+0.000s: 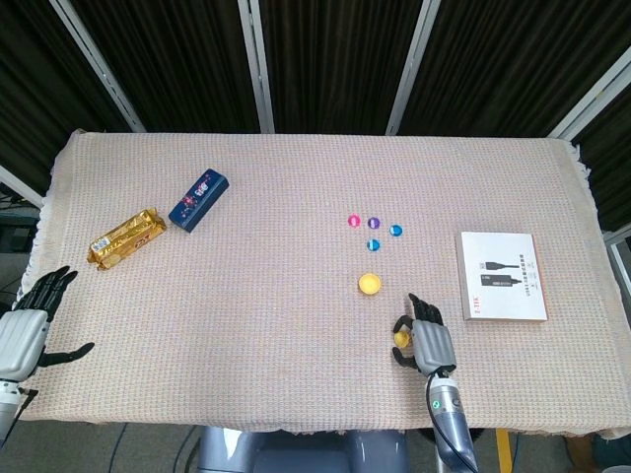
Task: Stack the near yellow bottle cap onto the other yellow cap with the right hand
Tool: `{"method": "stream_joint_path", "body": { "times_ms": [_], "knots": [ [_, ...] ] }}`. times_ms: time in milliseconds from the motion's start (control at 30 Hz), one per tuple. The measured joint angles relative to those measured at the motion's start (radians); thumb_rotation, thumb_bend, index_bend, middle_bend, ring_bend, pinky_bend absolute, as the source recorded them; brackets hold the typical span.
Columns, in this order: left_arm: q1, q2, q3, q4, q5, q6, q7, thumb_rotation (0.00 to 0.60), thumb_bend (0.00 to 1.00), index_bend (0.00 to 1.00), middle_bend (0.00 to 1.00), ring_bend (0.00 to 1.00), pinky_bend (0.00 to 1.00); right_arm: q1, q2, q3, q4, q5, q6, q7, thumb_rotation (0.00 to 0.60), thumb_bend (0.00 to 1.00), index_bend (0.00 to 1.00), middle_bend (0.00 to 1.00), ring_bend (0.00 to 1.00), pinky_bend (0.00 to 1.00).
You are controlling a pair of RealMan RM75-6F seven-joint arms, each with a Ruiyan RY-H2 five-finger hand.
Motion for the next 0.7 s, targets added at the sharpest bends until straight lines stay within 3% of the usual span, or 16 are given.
{"method": "stream_joint_path", "body": {
  "times_ms": [700],
  "knots": [
    [0.001, 0.001, 0.002, -0.001, 0.003, 0.001, 0.001, 0.6, 0.04, 0.0, 0.0, 0.0, 0.17, 0.016, 0.01, 0.004, 0.02, 0.027, -0.033, -0.012, 0.6, 0.28, 0.32, 0.0, 0.0, 0.0]
  ]
}}
